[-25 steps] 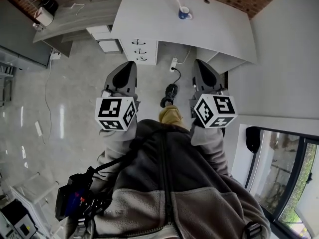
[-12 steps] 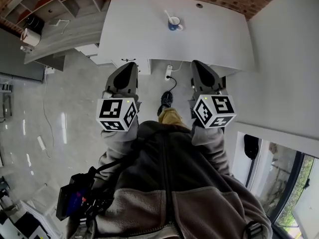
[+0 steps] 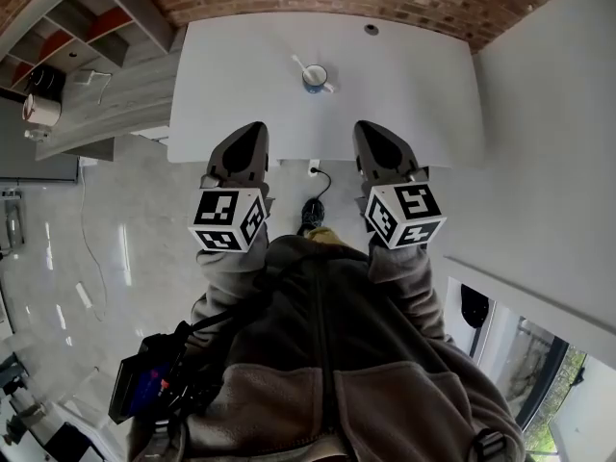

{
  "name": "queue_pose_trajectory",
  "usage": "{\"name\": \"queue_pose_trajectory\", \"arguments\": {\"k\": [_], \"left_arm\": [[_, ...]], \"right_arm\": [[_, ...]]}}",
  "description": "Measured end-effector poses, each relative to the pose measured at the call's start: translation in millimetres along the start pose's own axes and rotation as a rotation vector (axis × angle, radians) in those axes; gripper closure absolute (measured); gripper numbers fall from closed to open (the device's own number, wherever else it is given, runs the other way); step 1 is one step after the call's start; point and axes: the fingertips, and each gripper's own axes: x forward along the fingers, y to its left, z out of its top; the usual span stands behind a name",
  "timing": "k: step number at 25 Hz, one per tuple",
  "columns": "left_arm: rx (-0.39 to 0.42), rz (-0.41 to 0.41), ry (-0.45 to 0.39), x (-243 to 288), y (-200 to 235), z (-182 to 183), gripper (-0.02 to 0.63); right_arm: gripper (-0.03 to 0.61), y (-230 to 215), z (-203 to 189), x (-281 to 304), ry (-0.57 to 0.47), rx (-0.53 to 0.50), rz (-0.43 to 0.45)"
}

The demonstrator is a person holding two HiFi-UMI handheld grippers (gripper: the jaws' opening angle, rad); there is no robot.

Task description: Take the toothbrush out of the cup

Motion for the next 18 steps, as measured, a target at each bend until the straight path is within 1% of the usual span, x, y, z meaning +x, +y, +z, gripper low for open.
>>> {"name": "queue_pose_trajectory", "arguments": {"k": [3,6,11,13,18], "left_arm": [[0.018,-0.005,0.022,31,-2,4,0.609],[0.031,-0.005,0.035,53,2,11,0.609],[0.047,-0.001,0.050,81,8,16,0.609],[0.059,-0.007,0.055,92,8,18,0.609],[0.086,-0.026,0.086,108,10,14,0.609]], "right_arm": [[0.578,-24,4,20,0.010,0.000,0.011],[0.577,-34,8,37,0.010,-0.017,0.028],[0.578,-34,5,58,0.007,-0.154,0.083],[0.578,-36,2,67,0.020,-0.153,0.102],[0.578,-45,-13,92,0.072,-0.098,0.115]]}}
